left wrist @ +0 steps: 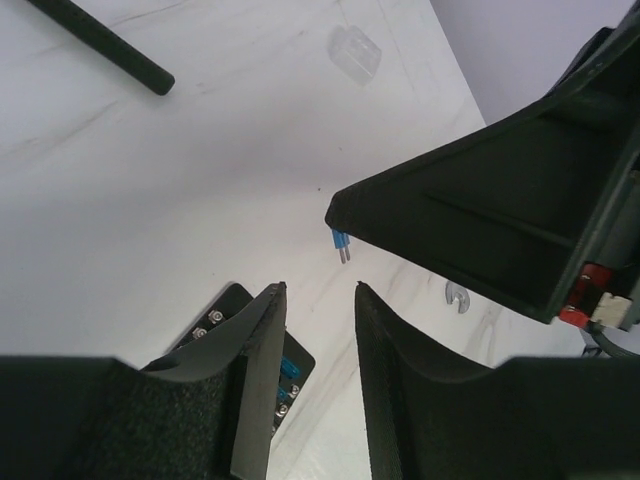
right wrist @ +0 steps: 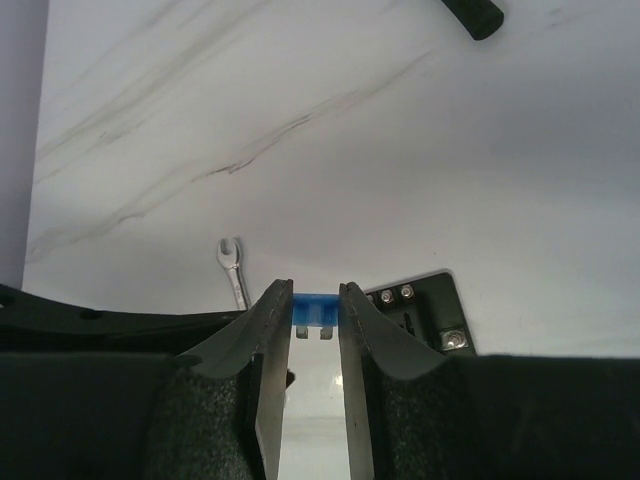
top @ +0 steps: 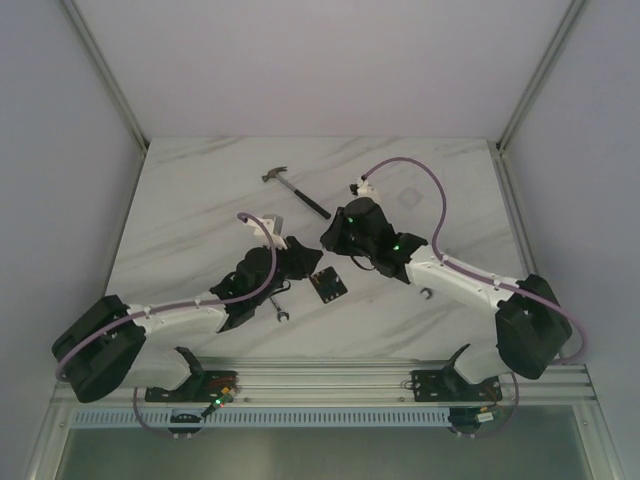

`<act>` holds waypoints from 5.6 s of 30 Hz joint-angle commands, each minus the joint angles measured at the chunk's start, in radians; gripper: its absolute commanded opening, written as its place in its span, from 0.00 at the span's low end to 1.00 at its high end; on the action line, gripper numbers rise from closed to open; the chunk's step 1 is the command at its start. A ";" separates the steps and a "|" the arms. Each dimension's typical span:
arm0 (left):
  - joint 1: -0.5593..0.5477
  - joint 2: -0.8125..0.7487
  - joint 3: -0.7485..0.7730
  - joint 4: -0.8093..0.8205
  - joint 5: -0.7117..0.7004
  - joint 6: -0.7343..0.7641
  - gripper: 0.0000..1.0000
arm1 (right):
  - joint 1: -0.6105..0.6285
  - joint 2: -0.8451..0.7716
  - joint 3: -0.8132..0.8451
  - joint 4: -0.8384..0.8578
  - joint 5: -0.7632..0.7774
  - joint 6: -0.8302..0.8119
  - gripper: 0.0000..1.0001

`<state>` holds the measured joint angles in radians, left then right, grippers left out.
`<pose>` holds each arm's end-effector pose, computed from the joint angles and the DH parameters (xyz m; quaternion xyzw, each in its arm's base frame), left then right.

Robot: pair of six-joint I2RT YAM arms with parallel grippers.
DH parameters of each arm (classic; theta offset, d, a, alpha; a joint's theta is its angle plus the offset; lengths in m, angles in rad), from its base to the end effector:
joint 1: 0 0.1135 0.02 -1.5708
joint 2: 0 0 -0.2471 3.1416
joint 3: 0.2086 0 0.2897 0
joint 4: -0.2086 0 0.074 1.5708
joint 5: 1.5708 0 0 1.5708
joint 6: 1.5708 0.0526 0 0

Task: Snap on the fuse box
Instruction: Pick up the fuse from the center of the board, then install the fuse at the fuse box base.

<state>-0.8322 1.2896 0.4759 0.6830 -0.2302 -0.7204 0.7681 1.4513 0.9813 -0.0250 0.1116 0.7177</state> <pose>0.2202 -0.2240 0.1698 -0.0339 0.7499 -0.3974 0.5279 0.2785 0.2609 0.2240 0.0070 0.8579 0.3107 0.4092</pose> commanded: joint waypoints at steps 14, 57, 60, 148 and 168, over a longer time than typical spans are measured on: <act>-0.009 0.043 0.032 0.088 -0.011 0.024 0.40 | 0.014 -0.028 -0.030 0.062 -0.038 0.037 0.16; 0.071 -0.197 -0.013 -0.040 0.294 0.332 0.00 | -0.161 -0.310 -0.098 0.076 -0.521 -0.476 0.38; 0.080 -0.231 -0.001 -0.059 0.373 0.377 0.00 | -0.189 -0.324 -0.084 0.060 -0.636 -0.566 0.39; 0.245 -0.072 -0.005 -0.377 0.246 -0.154 0.92 | 0.160 0.134 0.173 -0.298 0.109 -0.572 0.00; 0.280 -0.101 -0.048 -0.414 0.192 -0.200 1.00 | 0.246 0.329 0.224 -0.299 0.259 -0.525 0.00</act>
<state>-0.5598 1.2129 0.4385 0.2916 -0.0078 -0.9081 1.0050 1.7554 1.1679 -0.3241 0.3119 0.1699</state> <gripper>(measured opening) 0.998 0.045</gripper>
